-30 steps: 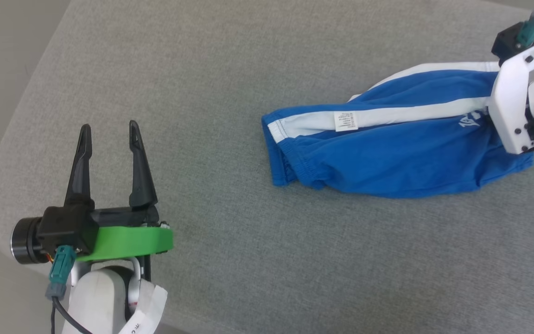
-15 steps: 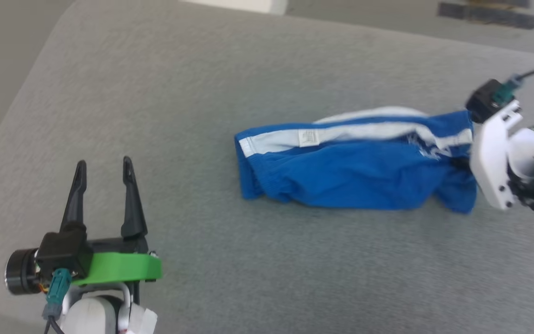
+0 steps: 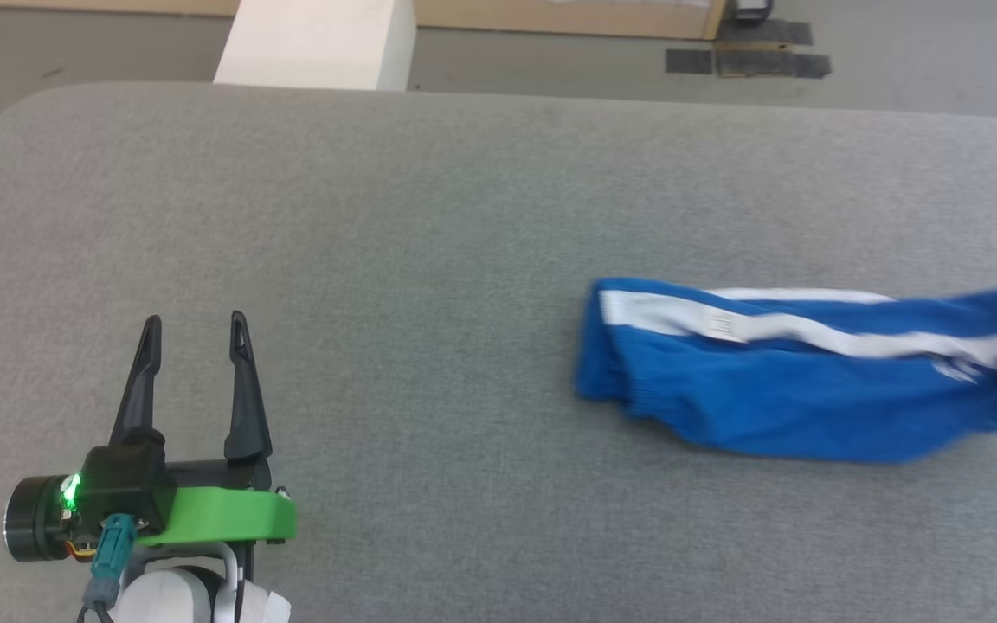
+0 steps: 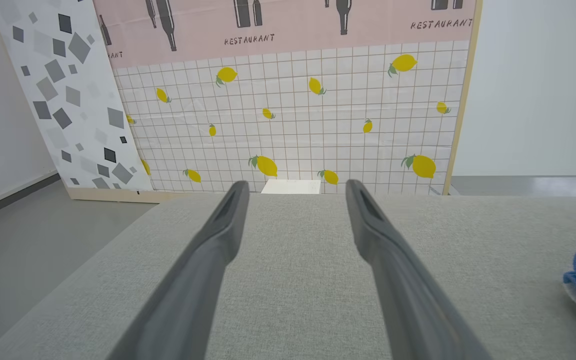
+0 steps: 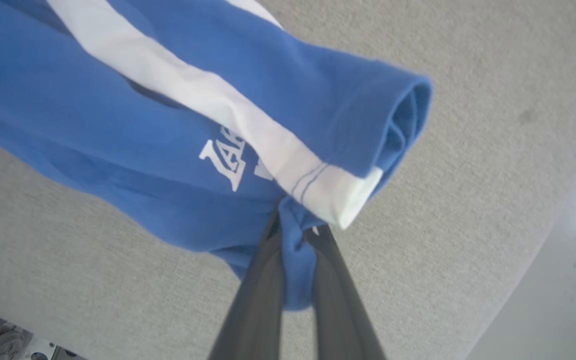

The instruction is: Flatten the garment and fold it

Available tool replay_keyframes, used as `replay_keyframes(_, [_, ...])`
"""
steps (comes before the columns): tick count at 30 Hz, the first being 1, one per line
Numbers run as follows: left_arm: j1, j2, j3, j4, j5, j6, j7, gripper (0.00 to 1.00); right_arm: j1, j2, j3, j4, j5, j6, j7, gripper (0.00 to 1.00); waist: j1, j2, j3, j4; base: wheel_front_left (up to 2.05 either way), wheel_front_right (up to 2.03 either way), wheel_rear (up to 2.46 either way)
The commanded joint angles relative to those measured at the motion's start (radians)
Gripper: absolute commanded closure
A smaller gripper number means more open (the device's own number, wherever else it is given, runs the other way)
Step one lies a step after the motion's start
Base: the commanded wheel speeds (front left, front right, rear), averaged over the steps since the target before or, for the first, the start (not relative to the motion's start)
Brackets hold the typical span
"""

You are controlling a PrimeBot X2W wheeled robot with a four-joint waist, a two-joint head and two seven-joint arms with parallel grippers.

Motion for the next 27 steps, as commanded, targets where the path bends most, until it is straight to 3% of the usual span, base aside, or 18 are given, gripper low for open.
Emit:
replay_keyframes(1, [0.014, 0.003, 0.0, 0.0, 0.01, -0.007, -0.004, 0.0, 0.023, -0.013, -0.006, 0.012, 0.005, -0.002, 0.005, 1.0, 0.0, -0.0001, -0.015, -0.015, 0.0, 0.0, 0.0])
replay_keyframes(6, [0.018, 0.008, -0.002, 0.007, 0.016, -0.012, -0.004, 0.0, 0.06, -0.03, -0.03, 0.013, 0.017, -0.002, -0.004, 1.0, 0.0, -0.0001, -0.023, -0.019, 0.0, 0.0, 0.0])
replay_keyframes(17, [0.037, 0.021, -0.02, 0.021, 0.027, -0.01, -0.004, 0.0, 0.055, 0.002, -0.092, -0.239, 0.017, -0.002, 0.002, 1.0, 0.0, -0.0001, -0.048, -0.002, 0.0, 0.0, 0.0])
replay_keyframes(27, [-0.019, 0.015, -0.057, 0.031, 0.017, -0.01, -0.004, 0.0, -0.02, 0.17, -0.113, -0.256, -0.031, -0.002, 0.073, 1.0, 0.0, -0.0001, 0.03, 0.06, 0.0, 0.0, 0.0])
